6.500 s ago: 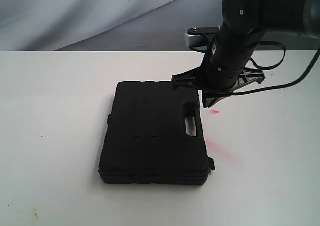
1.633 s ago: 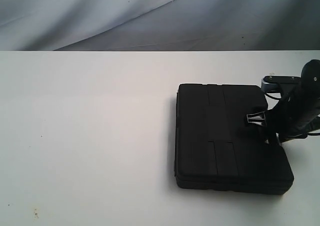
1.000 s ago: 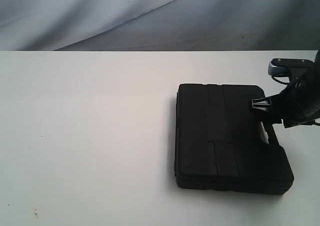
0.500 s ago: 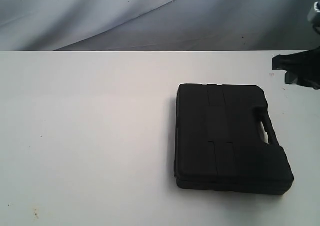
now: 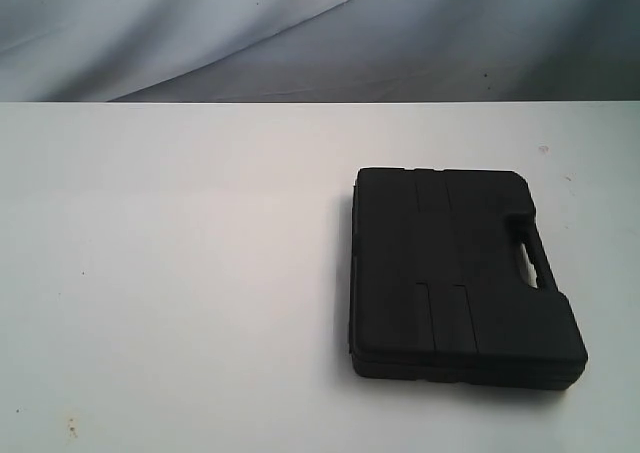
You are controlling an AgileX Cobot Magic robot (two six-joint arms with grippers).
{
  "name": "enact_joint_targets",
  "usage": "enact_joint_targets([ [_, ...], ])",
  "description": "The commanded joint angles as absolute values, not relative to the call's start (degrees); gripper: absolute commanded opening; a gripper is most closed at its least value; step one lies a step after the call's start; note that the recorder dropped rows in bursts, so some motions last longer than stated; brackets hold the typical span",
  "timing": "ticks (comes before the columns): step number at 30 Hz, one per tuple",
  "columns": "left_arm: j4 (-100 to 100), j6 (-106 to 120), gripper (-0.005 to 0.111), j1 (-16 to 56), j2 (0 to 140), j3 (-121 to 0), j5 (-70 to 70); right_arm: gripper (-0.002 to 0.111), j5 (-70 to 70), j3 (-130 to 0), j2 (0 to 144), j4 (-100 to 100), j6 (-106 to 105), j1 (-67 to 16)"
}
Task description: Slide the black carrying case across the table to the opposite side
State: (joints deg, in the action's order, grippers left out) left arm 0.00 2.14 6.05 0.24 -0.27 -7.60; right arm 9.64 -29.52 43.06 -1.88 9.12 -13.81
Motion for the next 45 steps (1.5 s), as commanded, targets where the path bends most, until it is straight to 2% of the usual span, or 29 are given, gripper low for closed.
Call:
enact_joint_targets([
  [1,0.0,1.8,0.0,5.9,0.0,0.0,-7.5,0.0,7.4,-25.0,35.9,-6.9,10.3,-13.9],
  [17,0.0,2.0,0.0,5.9,0.0,0.0,-7.5,0.0,6.7,-7.7,11.3,-9.5,12.4,-7.5],
  [25,0.0,1.9,0.0,5.9,0.0,0.0,-7.5,0.0,7.1,-5.4,0.1,-9.5,12.4,-6.7],
  [45,0.0,1.9,0.0,5.9,0.0,0.0,-7.5,0.0,9.3,0.0,0.0,-2.2,12.4,-6.9],
])
